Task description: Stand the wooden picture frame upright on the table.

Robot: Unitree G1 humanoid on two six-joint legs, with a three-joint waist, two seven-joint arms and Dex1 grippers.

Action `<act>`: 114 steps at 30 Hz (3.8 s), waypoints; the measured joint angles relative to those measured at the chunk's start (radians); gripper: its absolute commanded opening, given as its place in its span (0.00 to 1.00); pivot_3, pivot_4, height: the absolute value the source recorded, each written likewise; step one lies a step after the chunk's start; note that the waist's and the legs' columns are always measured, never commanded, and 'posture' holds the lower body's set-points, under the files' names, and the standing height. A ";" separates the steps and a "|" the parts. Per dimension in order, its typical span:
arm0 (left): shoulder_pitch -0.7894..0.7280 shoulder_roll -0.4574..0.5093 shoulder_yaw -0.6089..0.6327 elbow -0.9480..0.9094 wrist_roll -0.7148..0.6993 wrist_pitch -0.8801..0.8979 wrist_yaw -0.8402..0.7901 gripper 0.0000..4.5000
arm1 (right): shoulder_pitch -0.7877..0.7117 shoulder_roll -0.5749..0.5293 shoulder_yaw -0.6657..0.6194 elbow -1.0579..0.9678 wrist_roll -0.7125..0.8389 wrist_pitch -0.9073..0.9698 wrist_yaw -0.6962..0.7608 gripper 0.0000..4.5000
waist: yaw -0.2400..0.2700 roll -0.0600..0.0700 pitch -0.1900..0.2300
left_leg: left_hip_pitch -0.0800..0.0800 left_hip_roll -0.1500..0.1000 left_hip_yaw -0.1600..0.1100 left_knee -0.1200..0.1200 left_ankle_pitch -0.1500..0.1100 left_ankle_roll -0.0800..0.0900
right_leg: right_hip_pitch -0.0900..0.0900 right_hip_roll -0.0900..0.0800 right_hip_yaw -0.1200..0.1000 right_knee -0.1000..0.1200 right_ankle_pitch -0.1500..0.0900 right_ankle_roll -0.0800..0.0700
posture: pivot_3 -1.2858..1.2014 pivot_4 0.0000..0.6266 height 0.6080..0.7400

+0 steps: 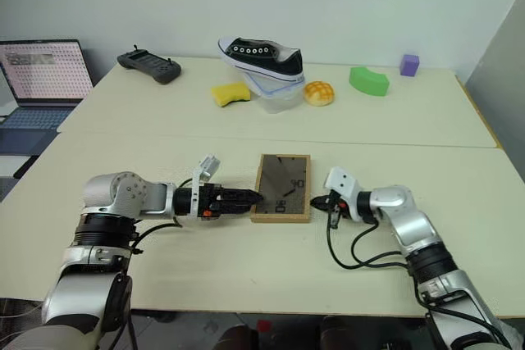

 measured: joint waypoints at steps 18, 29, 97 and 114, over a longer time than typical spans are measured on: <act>-0.019 -0.071 -0.034 0.082 0.020 -0.095 -0.046 0.44 | 0.016 0.003 0.001 -0.001 -0.023 -0.042 -0.023 0.00 | 0.005 0.000 0.000 | 0.002 0.000 -0.004 0.000 0.000 0.000 | 0.007 -0.001 -0.005 -0.005 0.000 0.000 | 0.52 0.24 1.00; -0.028 -0.114 0.116 0.012 -0.039 -0.039 0.044 0.29 | 0.033 -0.064 -0.025 -0.038 -0.031 -0.041 -0.045 0.00 | 0.002 0.000 0.000 | 0.000 0.000 -0.004 -0.001 -0.001 0.002 | 0.005 -0.001 -0.005 -0.006 0.000 0.000 | 0.52 0.24 1.00; 0.043 0.067 0.238 -0.204 -0.712 0.220 0.405 0.29 | -0.003 -0.387 -0.089 -0.036 -0.478 -0.791 -0.591 1.00 | -0.008 -0.001 0.002 | -0.005 0.001 0.000 -0.002 0.000 0.000 | -0.005 0.000 0.001 -0.004 0.000 0.000 | 0.52 0.24 1.00; 0.135 0.137 0.006 -0.250 -1.283 0.079 0.771 0.29 | -0.248 -0.222 0.071 0.141 -0.969 -1.225 -1.224 0.90 | -0.022 -0.001 0.002 | -0.003 0.000 0.000 -0.002 0.000 -0.001 | -0.004 -0.002 0.002 -0.001 0.000 0.000 | 0.52 0.24 1.00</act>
